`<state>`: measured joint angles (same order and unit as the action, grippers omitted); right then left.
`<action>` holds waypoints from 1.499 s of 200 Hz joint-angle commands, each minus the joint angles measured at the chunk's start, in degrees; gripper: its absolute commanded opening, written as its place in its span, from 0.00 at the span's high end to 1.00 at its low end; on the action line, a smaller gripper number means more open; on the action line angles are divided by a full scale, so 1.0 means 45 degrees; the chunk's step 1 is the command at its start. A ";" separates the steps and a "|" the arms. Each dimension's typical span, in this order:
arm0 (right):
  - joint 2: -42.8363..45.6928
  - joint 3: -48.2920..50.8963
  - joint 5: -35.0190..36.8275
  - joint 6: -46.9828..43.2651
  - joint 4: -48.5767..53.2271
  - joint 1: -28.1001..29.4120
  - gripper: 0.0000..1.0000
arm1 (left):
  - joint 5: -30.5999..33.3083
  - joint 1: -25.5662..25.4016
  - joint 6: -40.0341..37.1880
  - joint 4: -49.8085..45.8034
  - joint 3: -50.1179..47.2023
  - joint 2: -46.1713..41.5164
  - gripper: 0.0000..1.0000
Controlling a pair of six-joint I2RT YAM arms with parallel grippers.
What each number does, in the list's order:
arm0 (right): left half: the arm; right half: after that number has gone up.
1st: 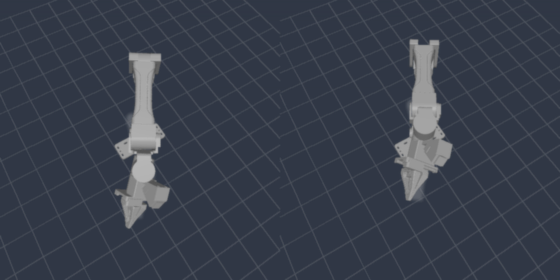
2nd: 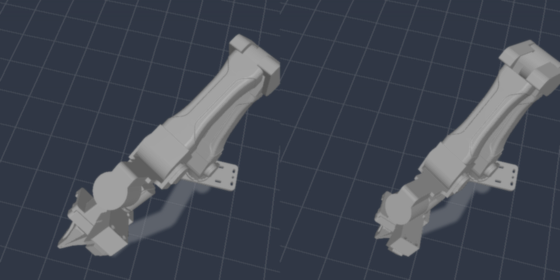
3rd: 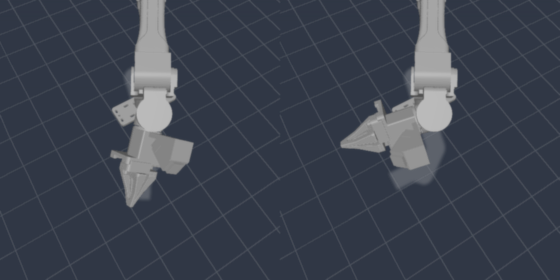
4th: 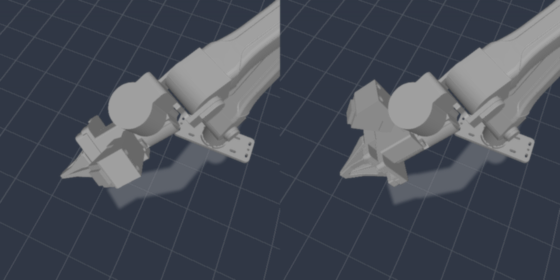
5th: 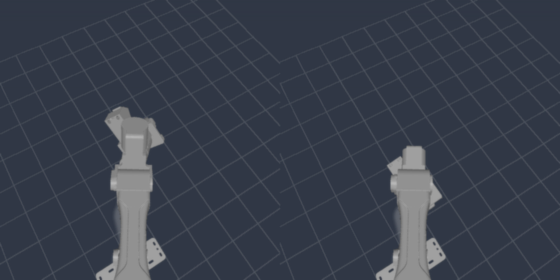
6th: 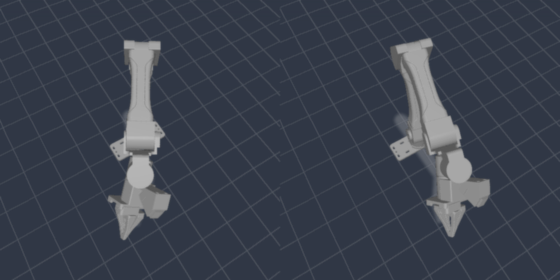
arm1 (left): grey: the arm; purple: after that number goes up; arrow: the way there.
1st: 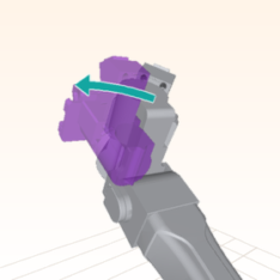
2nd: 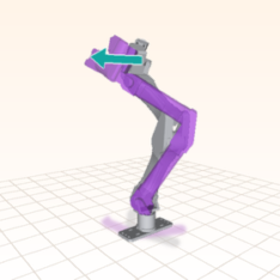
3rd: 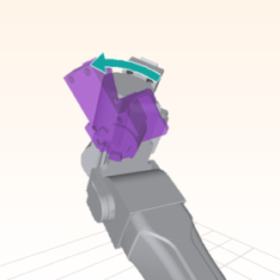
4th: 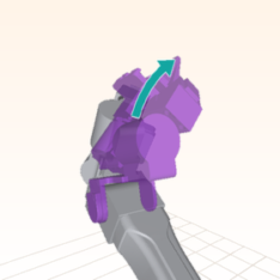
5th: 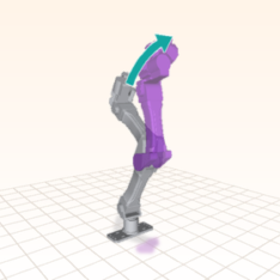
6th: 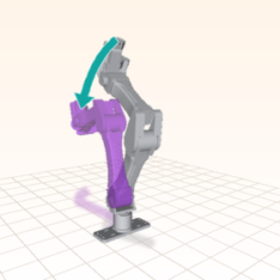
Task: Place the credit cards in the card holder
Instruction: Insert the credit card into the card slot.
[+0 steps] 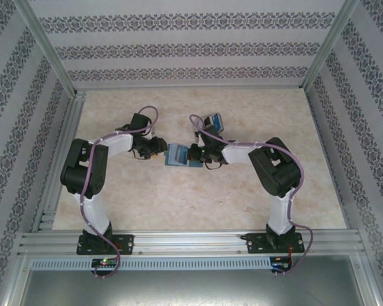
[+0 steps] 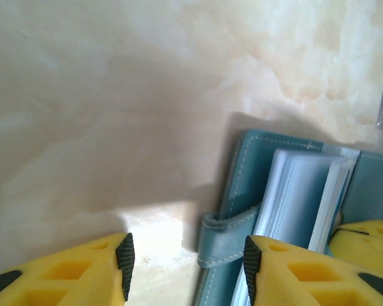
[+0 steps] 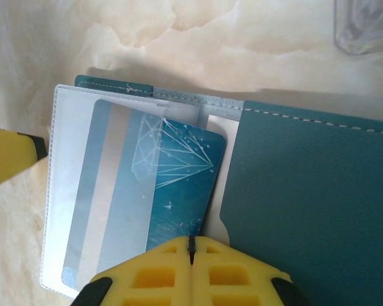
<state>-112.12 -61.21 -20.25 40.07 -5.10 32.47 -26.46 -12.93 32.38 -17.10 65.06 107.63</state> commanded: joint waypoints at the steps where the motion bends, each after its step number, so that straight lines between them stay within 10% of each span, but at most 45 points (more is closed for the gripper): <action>1: 0.0178 -0.0083 -0.0187 -0.0217 0.0216 -0.0028 0.93 | -0.0728 0.0171 0.0423 0.0789 -0.0160 0.0314 0.49; 67: -0.0428 -0.0874 -0.0702 -0.0186 -0.0123 -0.0008 0.93 | -0.2972 -0.0018 0.1462 0.2653 -0.0214 0.1408 0.59; 201: 0.1261 -0.0257 -0.0876 -0.0333 0.0123 -0.0541 0.92 | -0.2865 0.0048 0.1453 0.2726 -0.0489 0.1131 0.99; 300: -0.0039 -0.0243 -0.0868 -0.0380 0.0692 -0.0835 0.91 | -0.2925 0.0024 0.1528 0.2672 -0.0536 0.0698 1.00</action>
<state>-109.25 -60.23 -23.31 39.03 -3.11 28.01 -38.87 -12.64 39.29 -5.85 63.33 112.55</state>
